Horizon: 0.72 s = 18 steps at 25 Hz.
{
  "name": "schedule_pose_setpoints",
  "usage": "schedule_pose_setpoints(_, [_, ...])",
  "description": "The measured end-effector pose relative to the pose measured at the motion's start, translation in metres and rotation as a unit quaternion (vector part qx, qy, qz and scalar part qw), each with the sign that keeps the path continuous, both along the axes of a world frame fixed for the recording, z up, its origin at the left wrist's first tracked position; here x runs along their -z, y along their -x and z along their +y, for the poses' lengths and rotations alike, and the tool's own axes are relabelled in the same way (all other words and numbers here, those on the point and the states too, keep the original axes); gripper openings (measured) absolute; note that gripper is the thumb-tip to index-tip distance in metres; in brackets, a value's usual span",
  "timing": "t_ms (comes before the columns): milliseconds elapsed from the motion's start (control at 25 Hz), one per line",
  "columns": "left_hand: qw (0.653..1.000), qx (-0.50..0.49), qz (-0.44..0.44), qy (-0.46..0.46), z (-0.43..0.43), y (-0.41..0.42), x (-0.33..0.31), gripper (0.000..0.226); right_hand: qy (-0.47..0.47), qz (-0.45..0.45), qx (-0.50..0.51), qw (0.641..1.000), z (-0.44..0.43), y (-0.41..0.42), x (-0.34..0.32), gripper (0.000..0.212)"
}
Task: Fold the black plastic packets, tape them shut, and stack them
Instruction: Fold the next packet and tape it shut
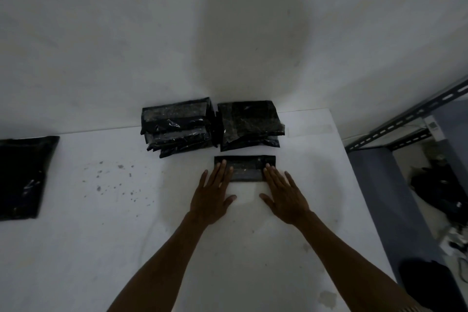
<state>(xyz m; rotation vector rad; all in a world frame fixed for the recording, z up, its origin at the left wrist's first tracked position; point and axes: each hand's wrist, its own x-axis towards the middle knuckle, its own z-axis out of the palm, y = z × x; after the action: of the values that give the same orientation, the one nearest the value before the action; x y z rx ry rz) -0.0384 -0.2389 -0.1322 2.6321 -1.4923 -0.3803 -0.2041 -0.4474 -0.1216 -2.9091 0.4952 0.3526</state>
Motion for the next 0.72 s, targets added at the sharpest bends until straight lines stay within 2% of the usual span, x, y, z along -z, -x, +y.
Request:
schedule_pose_setpoints(120, [1.0, -0.001, 0.012, -0.001, 0.0, 0.01, 0.001, 0.082, 0.007, -0.044, 0.011, 0.999, 0.019, -0.016, -0.008, 0.075])
schedule_pose_setpoints(240, [1.0, -0.007, 0.013, -0.006, 0.002, 0.015, 0.004, 0.081, -0.004, -0.033, -0.029, 0.999, 0.042, -0.024, -0.001, 0.076])
schedule_pose_setpoints(520, [1.0, 0.003, 0.011, -0.017, 0.003, 0.007, 0.0, 0.082, -0.001, -0.027, -0.045, 0.999, 0.036, -0.021, 0.002, 0.076])
schedule_pose_setpoints(720, [0.999, 0.028, -0.005, -0.045, 0.001, 0.009, 0.002, 0.08, 0.033, -0.015, -0.036, 0.999, 0.047, -0.027, 0.0, 0.079])
